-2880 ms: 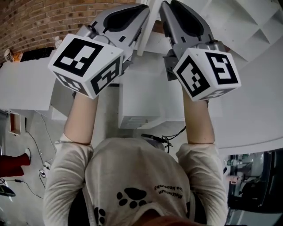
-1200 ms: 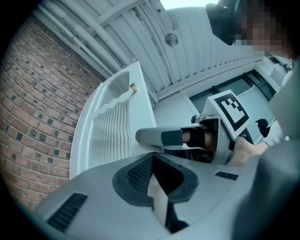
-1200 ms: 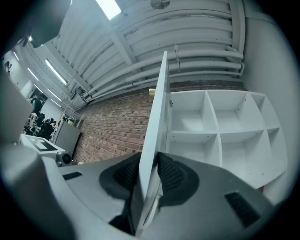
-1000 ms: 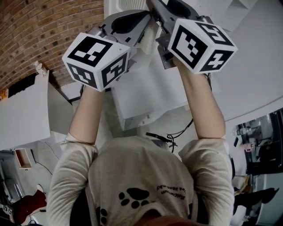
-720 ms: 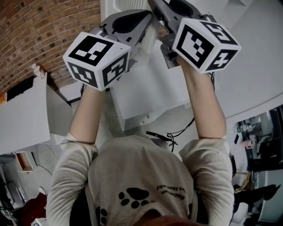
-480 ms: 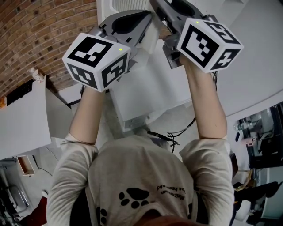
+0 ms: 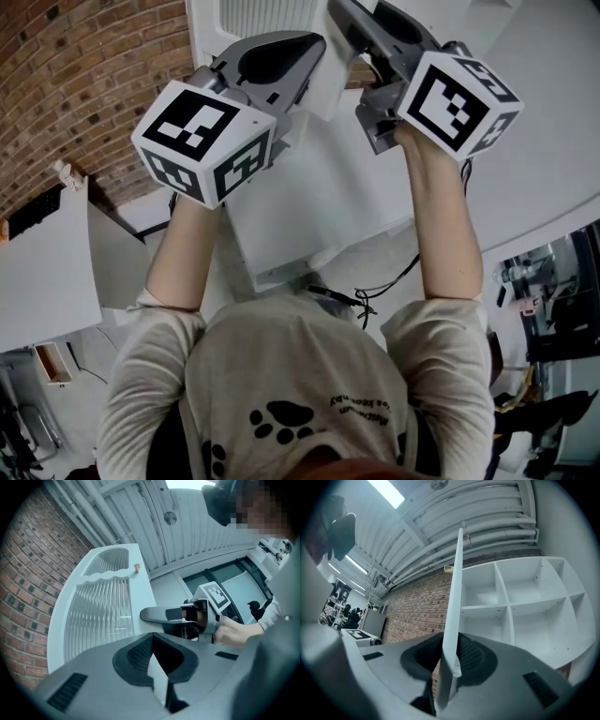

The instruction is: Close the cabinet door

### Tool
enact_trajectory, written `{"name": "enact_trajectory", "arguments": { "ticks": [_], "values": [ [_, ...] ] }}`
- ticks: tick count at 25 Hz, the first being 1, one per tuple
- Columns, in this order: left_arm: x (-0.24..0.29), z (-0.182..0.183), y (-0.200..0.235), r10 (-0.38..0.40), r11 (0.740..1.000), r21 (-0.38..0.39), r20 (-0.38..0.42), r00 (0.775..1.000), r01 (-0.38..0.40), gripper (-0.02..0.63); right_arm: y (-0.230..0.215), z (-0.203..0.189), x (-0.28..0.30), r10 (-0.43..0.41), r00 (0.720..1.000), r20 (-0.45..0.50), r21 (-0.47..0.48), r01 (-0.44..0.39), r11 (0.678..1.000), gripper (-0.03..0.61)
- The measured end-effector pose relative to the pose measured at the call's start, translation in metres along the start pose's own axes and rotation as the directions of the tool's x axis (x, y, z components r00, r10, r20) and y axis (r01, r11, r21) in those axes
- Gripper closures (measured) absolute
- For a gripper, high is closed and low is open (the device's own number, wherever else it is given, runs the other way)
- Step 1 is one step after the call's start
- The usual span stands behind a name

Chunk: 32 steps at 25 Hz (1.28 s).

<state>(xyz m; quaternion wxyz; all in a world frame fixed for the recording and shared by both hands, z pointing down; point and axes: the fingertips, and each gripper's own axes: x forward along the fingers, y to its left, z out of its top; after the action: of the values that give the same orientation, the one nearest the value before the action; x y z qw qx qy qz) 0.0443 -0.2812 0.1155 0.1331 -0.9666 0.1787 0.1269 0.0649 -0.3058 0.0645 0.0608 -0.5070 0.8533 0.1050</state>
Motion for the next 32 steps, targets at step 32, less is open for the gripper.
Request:
{"name": "enact_trajectory", "arguments": {
  "ticks": [32],
  "values": [
    [0.146, -0.081, 0.074, 0.345, 0.936, 0.114, -0.130, 0.929, -0.332, 0.604, -0.160, -0.036, 0.063, 0.523, 0.850, 0.061, 0.105, -0.526, 0.844, 0.485]
  ]
}}
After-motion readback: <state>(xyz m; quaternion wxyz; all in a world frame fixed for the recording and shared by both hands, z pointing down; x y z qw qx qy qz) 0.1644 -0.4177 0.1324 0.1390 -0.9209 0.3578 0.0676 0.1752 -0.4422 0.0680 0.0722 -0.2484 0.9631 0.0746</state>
